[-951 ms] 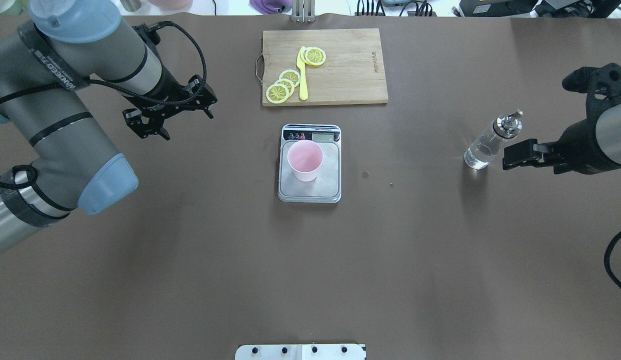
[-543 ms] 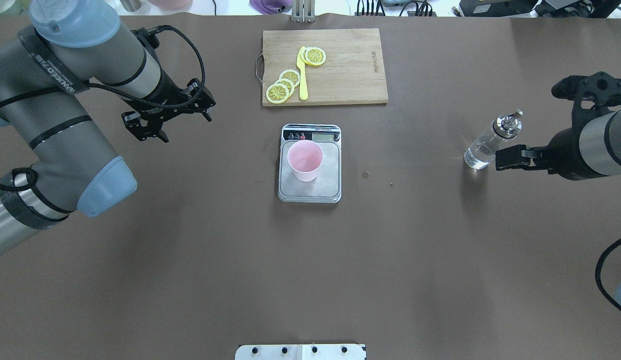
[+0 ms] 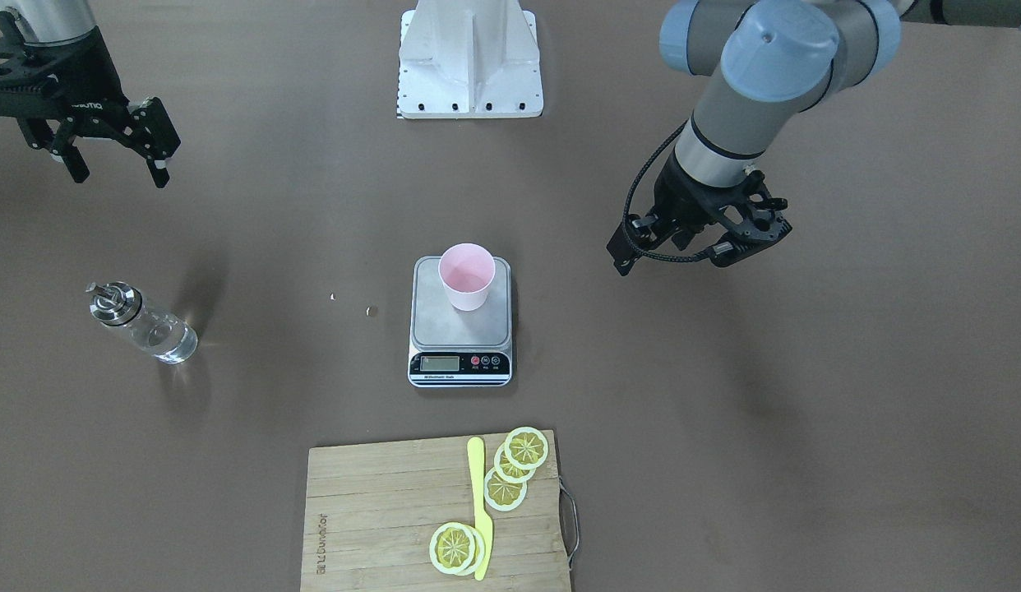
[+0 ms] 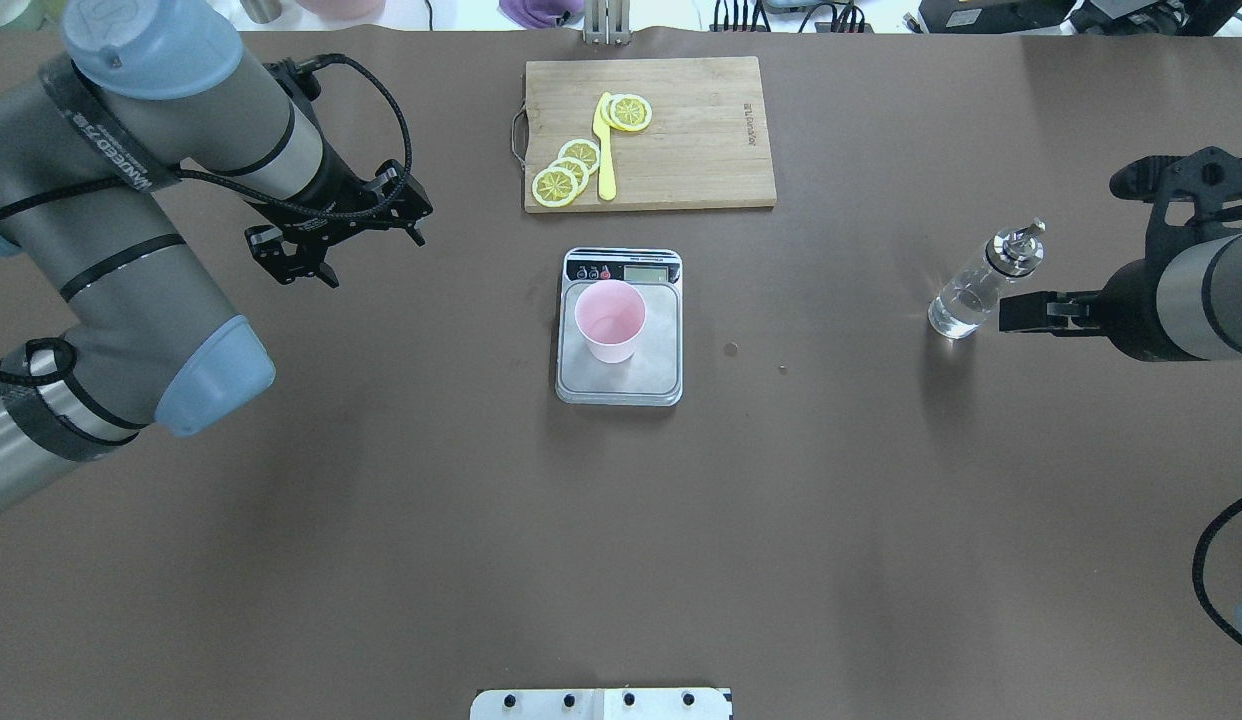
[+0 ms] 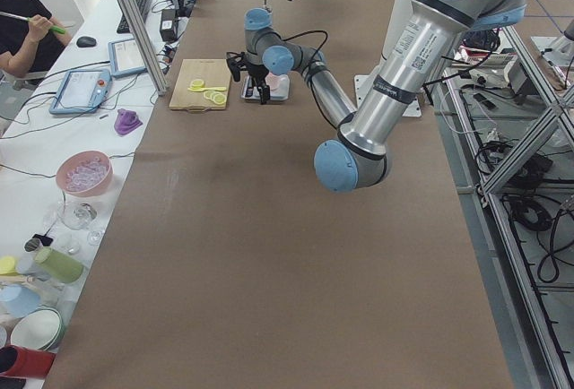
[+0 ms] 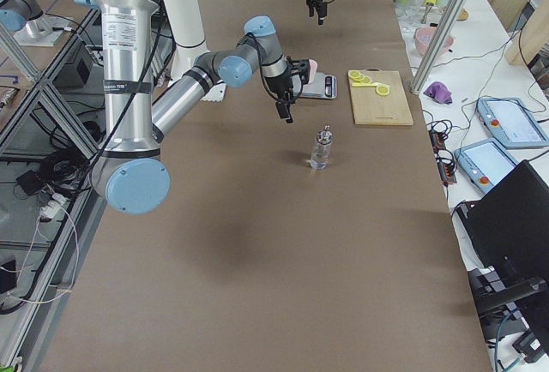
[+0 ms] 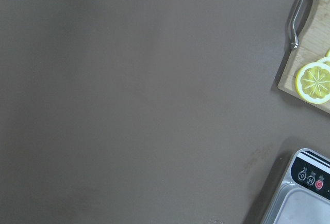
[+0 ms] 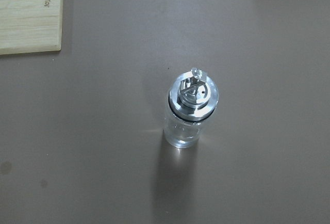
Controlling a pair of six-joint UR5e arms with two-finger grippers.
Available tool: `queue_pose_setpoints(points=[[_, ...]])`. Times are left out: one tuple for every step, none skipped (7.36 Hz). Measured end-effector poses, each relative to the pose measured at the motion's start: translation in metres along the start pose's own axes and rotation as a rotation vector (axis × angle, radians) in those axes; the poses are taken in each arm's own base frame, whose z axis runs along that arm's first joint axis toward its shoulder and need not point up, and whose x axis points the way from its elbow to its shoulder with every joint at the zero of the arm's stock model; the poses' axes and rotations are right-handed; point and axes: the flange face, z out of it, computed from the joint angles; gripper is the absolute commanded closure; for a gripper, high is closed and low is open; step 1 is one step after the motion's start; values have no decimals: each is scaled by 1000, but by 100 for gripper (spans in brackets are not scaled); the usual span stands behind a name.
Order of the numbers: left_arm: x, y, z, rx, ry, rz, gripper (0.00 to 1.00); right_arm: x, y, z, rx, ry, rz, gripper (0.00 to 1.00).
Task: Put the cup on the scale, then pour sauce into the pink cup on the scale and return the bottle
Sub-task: 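Move the right gripper in toward the glass sauce bottle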
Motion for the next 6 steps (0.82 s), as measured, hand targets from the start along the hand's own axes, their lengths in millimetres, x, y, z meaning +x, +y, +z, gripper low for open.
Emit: queue_pose_setpoints(points=[[0, 0, 0, 0, 0, 0, 1, 9, 6, 3, 24, -18, -13, 0], [0, 1, 0, 0, 1, 1, 1, 23, 14, 8, 52, -47, -29, 0], [1, 1, -1, 0, 3, 2, 1, 36, 21, 16, 79, -83, -43, 0], [1, 2, -3, 0, 6, 4, 1, 41, 27, 23, 108, -111, -58, 0], [2, 3, -5, 1, 11, 5, 1, 39, 33, 31, 138, -124, -76, 0], [2, 4, -8, 2, 16, 6, 1, 33, 40, 37, 155, -127, -92, 0]])
